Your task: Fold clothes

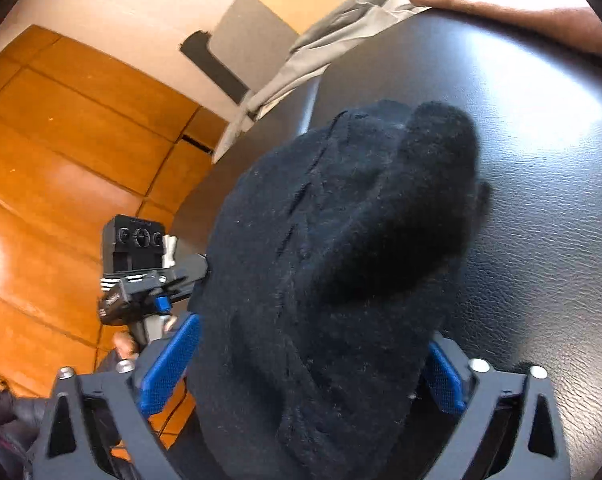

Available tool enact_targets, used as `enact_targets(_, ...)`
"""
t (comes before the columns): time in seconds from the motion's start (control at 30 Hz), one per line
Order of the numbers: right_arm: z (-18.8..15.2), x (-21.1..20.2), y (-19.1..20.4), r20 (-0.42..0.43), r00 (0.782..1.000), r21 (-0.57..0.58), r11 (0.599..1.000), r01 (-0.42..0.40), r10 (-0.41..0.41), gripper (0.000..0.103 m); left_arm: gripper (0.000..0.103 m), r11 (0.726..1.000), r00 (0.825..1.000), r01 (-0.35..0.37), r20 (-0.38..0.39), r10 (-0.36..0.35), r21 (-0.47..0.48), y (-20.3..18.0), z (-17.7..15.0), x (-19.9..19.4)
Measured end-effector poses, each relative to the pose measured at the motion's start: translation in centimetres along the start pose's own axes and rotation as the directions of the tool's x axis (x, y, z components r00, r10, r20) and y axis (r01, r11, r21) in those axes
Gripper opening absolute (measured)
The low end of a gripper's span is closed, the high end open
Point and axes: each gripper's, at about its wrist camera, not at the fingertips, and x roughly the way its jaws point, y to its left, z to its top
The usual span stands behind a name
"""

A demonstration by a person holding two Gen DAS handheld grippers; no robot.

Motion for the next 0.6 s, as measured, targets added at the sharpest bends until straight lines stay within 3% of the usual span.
enact_targets(0.03,-0.2,0.0,-0.4,0.001,1.0,0.016,1.0,0.025,-0.025,0.04,0.072,1.0,1.0,-0.002,0.001,0.002,-0.012,0.0,0.1,0.1)
enact_targets(0.1,-0.4,-0.1,-1.3,0.014,1.0,0.058,0.998,0.009,-0.01,0.039,0.045,0.999,0.999,-0.031,-0.01,0.031,-0.007,-0.1,-0.1,0.4)
enact_targets(0.2,-0.5,-0.2,-0.6,0.022,0.999,0.032,0.999,0.022,-0.023,0.039,0.035,0.997,0.998,-0.063,0.006,0.063,0.033,-0.8,-0.9,0.1)
enact_targets(0.3,-0.4,0.5,1.0,-0.002,1.0,-0.016,1.0,0.02,-0.02,0.039,0.033,0.997,0.995,-0.07,0.068,0.067,0.036,-1.3,-2.0,-2.3)
enact_targets(0.4,-0.6,2.4,3.3,-0.057,0.998,-0.076,0.997,-0.032,0.027,0.039,0.033,0.991,0.984,-0.124,0.139,0.115,0.056,-1.5,-3.7,-6.4)
enact_targets(0.5,-0.5,6.2,7.4,-0.137,0.986,-0.159,0.981,-0.115,0.093,0.038,0.033,0.982,0.961,-0.186,0.215,0.174,0.038,-0.9,-5.4,-11.8)
enact_targets(0.6,0.0,11.2,12.7,-0.226,0.958,-0.223,0.948,-0.226,0.175,0.038,0.033,0.965,0.91,-0.261,0.332,0.25,-0.012,0.1,-7.2,-19.1)
